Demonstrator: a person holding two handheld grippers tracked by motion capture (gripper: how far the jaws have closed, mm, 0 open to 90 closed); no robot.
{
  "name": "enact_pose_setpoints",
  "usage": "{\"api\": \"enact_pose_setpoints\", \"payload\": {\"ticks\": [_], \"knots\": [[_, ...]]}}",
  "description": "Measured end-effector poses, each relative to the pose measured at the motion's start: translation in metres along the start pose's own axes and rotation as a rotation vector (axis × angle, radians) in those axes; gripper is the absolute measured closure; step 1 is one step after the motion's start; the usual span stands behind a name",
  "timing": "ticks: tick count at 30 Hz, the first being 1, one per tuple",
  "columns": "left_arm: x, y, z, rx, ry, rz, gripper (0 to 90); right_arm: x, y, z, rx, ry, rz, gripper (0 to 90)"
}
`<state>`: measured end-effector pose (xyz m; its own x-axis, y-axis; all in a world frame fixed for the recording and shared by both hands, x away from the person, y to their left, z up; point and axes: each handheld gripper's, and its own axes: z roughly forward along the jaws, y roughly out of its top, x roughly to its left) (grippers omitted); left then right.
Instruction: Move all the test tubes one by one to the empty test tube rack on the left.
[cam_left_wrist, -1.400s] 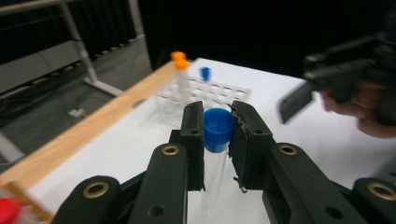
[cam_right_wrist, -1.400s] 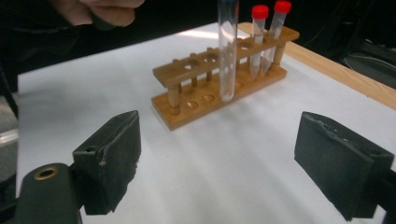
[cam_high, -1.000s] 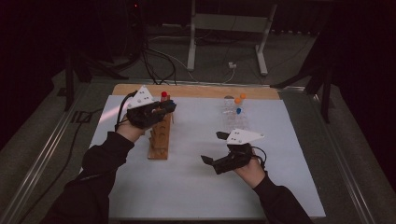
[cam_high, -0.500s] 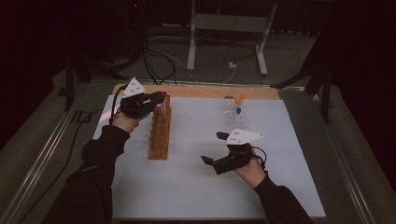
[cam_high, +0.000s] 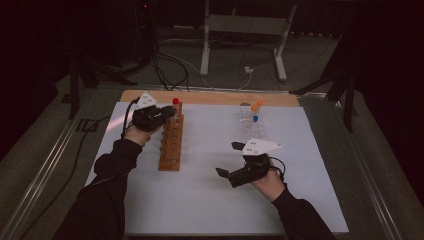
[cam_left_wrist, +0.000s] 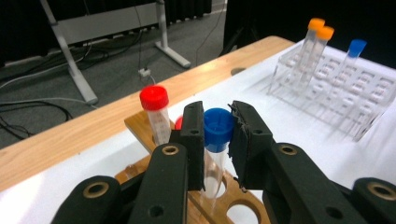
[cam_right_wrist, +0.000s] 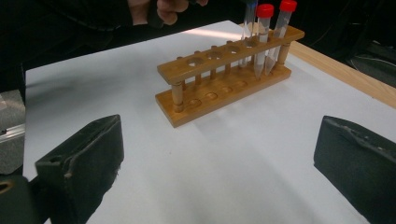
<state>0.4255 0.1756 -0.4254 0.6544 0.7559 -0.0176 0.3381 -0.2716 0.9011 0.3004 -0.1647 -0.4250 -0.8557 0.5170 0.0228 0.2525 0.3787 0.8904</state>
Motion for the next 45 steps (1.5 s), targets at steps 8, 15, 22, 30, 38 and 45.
{"api": "enact_pose_setpoints", "payload": {"ticks": [8, 15, 22, 30, 38, 45], "knots": [[-0.003, -0.012, 0.012, 0.040, -0.001, -0.001, 77.1, -0.001, 0.000, -0.001, 0.002, 0.001, 0.001, 1.5], [-0.004, -0.016, 0.017, 0.058, -0.002, 0.007, 77.0, -0.002, -0.001, -0.001, 0.006, 0.002, 0.002, 1.6], [-0.002, -0.019, 0.017, 0.060, -0.012, -0.011, 76.7, -0.002, -0.001, -0.002, 0.004, 0.000, 0.006, 1.6], [-0.009, -0.012, 0.000, 0.012, -0.087, 0.003, 44.9, -0.006, 0.002, -0.007, -0.026, -0.017, 0.009, 1.6], [-0.036, -0.013, -0.032, -0.063, -0.184, 0.043, 13.7, -0.028, 0.005, -0.020, -0.049, -0.115, 0.007, 1.5], [-0.061, -0.017, -0.049, -0.085, -0.235, 0.061, 2.2, -0.054, 0.004, -0.027, -0.041, -0.214, 0.050, 1.5]]}}
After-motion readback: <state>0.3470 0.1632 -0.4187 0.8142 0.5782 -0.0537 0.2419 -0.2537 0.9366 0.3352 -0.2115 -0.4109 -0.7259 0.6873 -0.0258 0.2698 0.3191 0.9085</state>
